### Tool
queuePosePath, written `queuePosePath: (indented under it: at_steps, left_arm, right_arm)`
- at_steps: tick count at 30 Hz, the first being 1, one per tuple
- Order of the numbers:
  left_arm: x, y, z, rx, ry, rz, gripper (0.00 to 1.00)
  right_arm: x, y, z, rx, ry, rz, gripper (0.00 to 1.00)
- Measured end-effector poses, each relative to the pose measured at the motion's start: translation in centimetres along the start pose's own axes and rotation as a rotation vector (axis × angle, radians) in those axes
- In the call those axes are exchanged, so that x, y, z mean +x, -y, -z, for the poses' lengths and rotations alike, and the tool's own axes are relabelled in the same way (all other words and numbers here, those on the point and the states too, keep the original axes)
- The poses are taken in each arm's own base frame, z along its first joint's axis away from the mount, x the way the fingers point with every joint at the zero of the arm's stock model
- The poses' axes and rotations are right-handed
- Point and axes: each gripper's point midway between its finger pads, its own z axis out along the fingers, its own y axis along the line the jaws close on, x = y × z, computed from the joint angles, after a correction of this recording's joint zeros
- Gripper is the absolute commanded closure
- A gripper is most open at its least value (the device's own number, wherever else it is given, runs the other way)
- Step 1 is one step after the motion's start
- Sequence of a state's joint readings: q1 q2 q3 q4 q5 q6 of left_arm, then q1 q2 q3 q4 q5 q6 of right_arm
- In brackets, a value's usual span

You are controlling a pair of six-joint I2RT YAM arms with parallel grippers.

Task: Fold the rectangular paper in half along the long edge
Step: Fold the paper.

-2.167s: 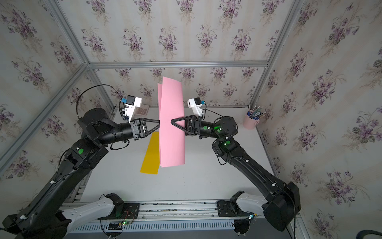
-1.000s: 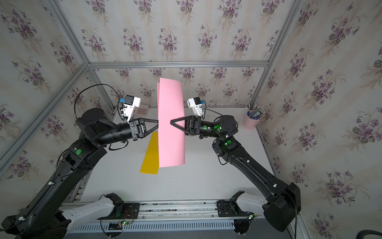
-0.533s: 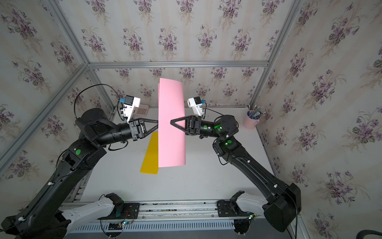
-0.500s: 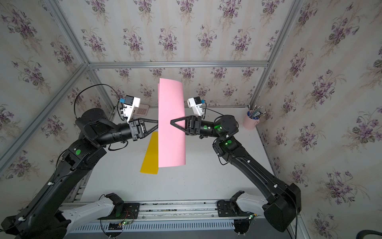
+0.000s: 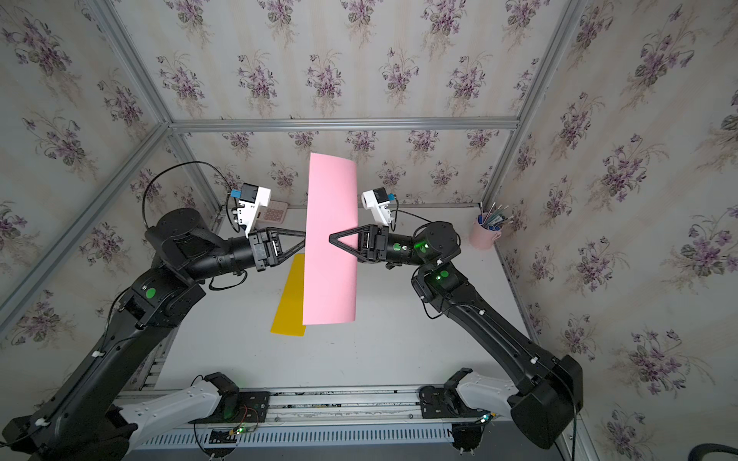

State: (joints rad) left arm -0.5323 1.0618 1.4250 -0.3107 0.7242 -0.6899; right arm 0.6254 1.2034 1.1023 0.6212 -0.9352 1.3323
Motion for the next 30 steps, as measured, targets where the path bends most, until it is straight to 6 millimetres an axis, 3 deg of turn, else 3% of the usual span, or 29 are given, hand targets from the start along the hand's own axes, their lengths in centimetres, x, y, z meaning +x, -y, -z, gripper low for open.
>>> queuePosePath:
  at_steps: [10, 30]
  left_arm:
    - [-0.05, 0.45, 0.40, 0.004, 0.005, -0.015, 1.00]
    - [-0.14, 0.53, 0.43, 0.005, 0.008, -0.020, 1.00]
  right_arm:
    - [0.01, 0.46, 0.10, 0.016, -0.002, -0.013, 0.57]
    - [0.07, 0.21, 0.16, 0.016, -0.006, -0.010, 0.65]
